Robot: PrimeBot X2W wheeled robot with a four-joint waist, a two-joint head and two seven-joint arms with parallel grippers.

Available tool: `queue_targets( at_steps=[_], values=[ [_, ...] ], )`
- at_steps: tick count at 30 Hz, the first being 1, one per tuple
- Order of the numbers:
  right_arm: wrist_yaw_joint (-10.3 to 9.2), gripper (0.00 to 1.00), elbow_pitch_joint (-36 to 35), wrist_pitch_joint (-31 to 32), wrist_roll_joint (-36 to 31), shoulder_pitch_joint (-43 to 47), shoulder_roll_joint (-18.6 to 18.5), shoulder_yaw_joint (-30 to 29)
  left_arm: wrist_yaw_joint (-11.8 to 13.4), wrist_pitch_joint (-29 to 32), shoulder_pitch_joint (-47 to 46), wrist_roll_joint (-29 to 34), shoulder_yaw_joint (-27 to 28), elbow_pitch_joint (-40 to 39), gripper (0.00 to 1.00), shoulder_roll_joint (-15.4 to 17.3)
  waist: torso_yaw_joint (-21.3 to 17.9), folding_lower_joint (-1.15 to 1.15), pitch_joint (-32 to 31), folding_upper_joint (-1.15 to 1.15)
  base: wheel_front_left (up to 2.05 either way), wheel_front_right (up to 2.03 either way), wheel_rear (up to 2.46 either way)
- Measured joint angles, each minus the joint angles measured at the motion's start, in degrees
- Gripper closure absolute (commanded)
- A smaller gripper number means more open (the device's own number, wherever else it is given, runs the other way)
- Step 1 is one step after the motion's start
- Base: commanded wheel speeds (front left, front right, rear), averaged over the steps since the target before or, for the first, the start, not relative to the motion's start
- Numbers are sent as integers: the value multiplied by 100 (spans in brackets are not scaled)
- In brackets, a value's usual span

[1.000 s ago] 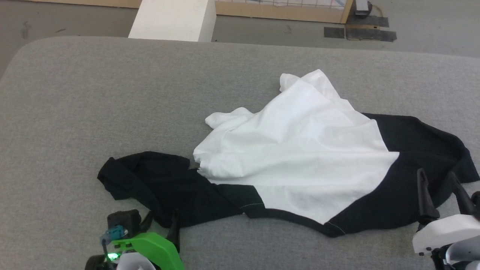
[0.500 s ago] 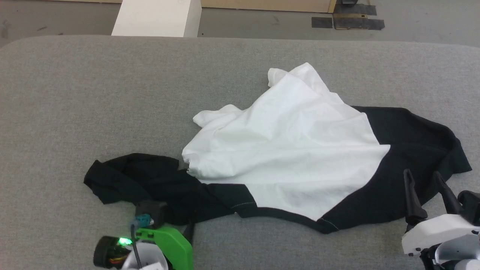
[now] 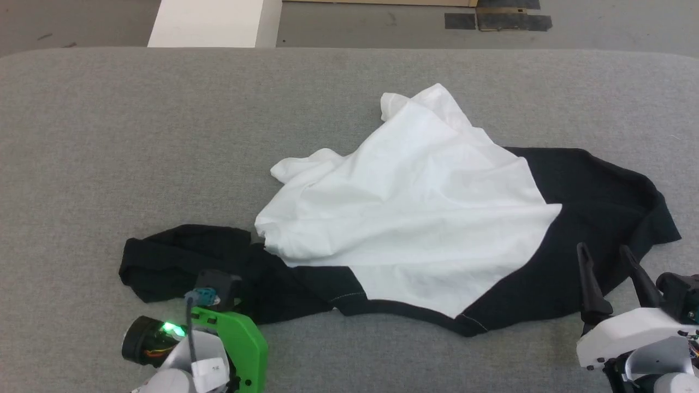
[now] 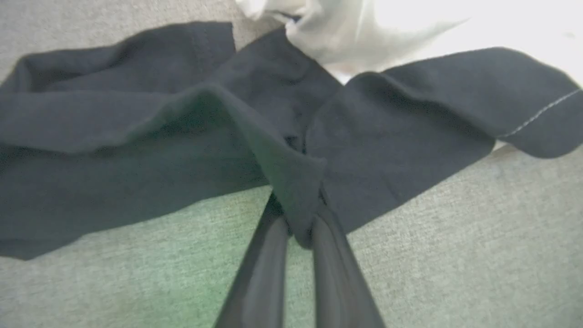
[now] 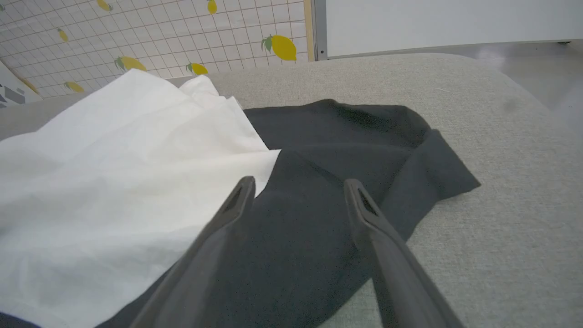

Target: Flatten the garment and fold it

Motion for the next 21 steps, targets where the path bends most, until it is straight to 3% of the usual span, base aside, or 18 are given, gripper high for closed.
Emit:
queue_targets(
  at_steps=[5, 10, 21],
  values=[
    [0, 0, -8, 63, 111, 3, 0, -51, 338, -668, 133, -138, 433, -250, 100, -90, -45, 0, -66, 0, 0, 0, 0],
    [0, 0, -4, 661, 276, 196, 0, -73, 630, -1252, 415, -389, 829, -413, 100, -247, -73, 0, -168, 0, 0, 0, 0],
    [-1, 0, 212, 1772, 832, 258, 2, 13, 678, -1513, 612, -580, 815, -183, 100, -405, -70, 0, -239, 0, 0, 0, 0]
  ],
)
